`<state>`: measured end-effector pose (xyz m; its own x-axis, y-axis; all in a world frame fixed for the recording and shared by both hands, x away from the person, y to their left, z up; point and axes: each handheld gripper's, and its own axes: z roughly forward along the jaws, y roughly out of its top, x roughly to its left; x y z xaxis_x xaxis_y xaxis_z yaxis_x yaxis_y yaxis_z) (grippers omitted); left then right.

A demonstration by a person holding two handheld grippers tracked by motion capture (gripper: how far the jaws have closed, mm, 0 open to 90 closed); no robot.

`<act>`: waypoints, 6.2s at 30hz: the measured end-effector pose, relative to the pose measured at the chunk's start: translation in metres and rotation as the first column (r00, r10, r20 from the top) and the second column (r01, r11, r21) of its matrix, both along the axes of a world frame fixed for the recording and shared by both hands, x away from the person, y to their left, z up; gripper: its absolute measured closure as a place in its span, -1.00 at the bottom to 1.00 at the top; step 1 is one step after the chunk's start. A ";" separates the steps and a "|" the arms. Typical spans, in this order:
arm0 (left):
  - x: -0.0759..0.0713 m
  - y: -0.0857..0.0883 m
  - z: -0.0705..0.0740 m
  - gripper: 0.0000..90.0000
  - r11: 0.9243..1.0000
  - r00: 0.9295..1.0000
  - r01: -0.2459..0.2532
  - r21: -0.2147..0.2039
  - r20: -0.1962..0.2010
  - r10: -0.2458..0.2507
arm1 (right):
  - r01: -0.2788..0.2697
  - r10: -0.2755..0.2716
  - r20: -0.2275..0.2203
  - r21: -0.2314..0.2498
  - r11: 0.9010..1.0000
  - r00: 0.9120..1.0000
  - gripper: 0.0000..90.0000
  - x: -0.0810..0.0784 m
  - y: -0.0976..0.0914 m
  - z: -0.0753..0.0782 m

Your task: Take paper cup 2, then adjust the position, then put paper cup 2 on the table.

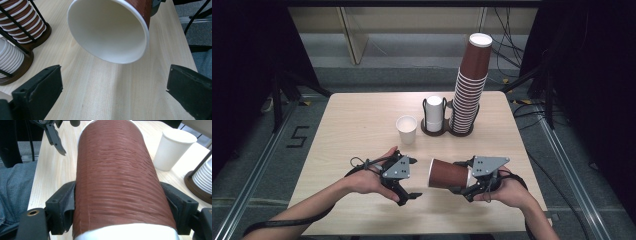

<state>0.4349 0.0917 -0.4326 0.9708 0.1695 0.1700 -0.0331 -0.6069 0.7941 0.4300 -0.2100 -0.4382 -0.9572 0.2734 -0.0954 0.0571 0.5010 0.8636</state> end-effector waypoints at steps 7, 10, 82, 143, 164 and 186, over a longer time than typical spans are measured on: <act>-0.002 0.003 0.003 -1.00 0.999 1.000 0.001 -0.034 -0.014 -0.001 | 0.009 -0.009 0.009 0.015 1.000 1.000 -0.51 -0.004 -0.004 0.002; -0.001 0.005 0.002 -1.00 0.999 1.000 0.000 -0.044 -0.021 -0.001 | 0.007 -0.007 -0.002 0.014 1.000 1.000 -0.51 -0.002 -0.005 0.000; 0.006 -0.030 0.002 -0.83 0.988 0.994 0.110 -0.109 -0.001 -0.111 | -0.092 0.092 -0.025 0.031 0.995 0.995 -0.52 -0.004 0.017 -0.002; 0.016 -0.033 0.031 -0.81 0.923 0.988 0.072 0.378 0.100 -0.118 | -0.021 0.031 0.053 -0.172 0.985 0.998 -0.65 0.003 0.053 0.004; 0.014 -0.041 0.034 -0.81 0.898 0.982 0.095 0.430 0.109 -0.156 | -0.023 0.036 0.065 -0.198 0.980 0.997 -0.56 0.006 0.066 -0.004; 0.010 -0.043 0.035 -0.79 0.902 0.978 0.112 0.417 0.116 -0.175 | -0.049 0.066 0.066 -0.239 0.970 0.996 -0.61 0.005 0.073 -0.010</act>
